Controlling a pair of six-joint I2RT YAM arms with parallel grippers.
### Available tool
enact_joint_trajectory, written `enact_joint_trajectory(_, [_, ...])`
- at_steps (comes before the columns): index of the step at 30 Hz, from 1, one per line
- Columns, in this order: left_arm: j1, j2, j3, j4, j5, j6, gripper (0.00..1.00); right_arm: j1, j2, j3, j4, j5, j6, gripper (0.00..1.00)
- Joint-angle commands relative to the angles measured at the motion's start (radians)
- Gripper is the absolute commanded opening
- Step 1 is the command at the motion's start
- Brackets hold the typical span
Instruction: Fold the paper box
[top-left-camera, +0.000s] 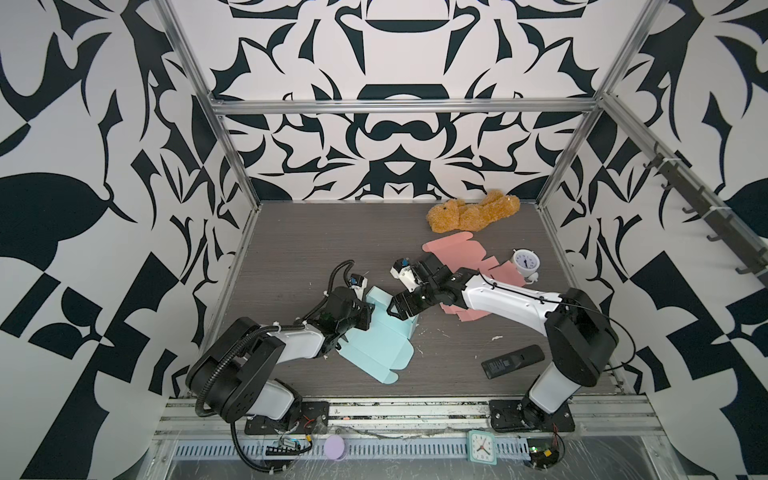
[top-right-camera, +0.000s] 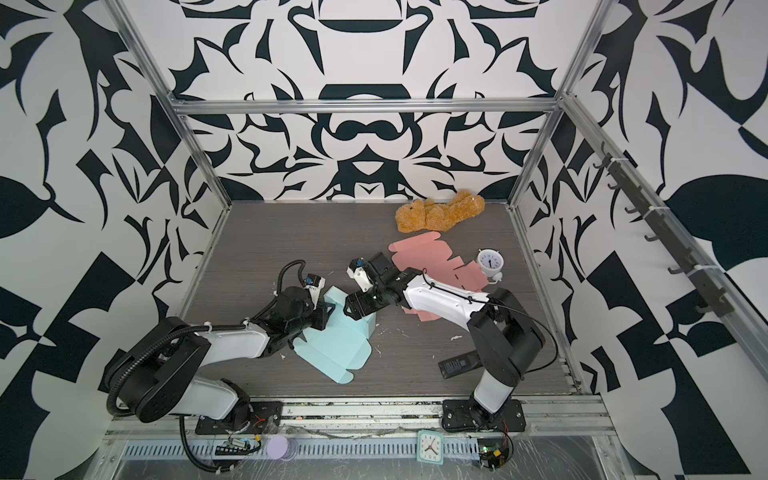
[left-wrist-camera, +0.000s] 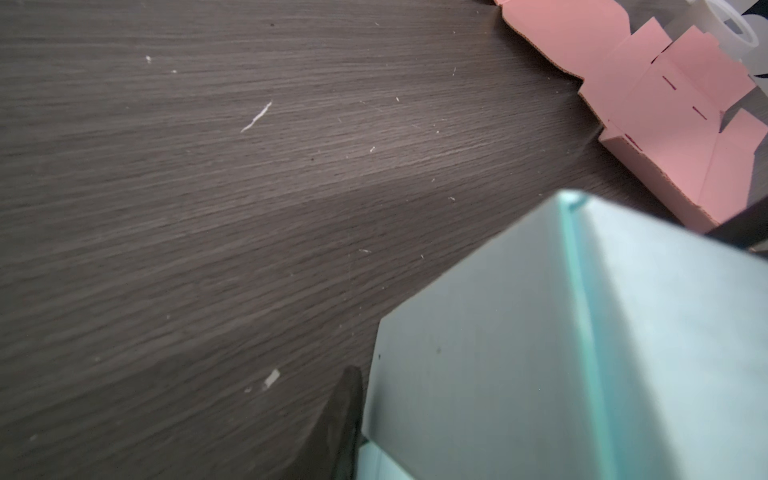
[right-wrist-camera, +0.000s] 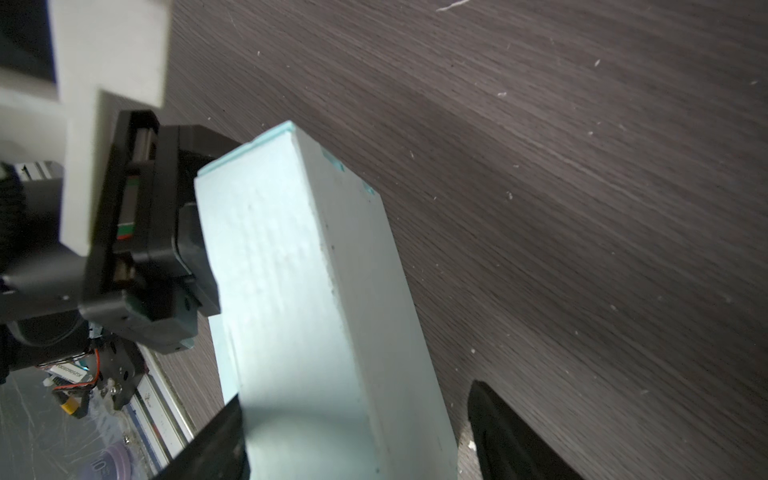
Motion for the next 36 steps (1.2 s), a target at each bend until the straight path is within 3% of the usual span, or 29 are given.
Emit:
enact_joint_trajectory(1, [-0.013,-0.018,-0.025,0.0,-0.012,-0.02,0.33,0.005,-0.016,0.022,0.017,0.012,-0.003,0.78])
enact_joint_trajectory(14, [-0.041,-0.151,-0.048,-0.107,-0.04,-0.045,0.37,-0.022,-0.002,0.008,0.066,-0.029,0.018,0.71])
enact_joint_trajectory(21, [-0.044,-0.314,-0.021,-0.307,-0.048,-0.1,0.41,-0.064,-0.001,-0.015,0.103,-0.071,0.033,0.68])
enact_joint_trajectory(36, [-0.044,-0.432,0.107,-0.7,-0.025,-0.255,0.48,-0.136,0.021,-0.043,0.141,-0.124,0.037,0.66])
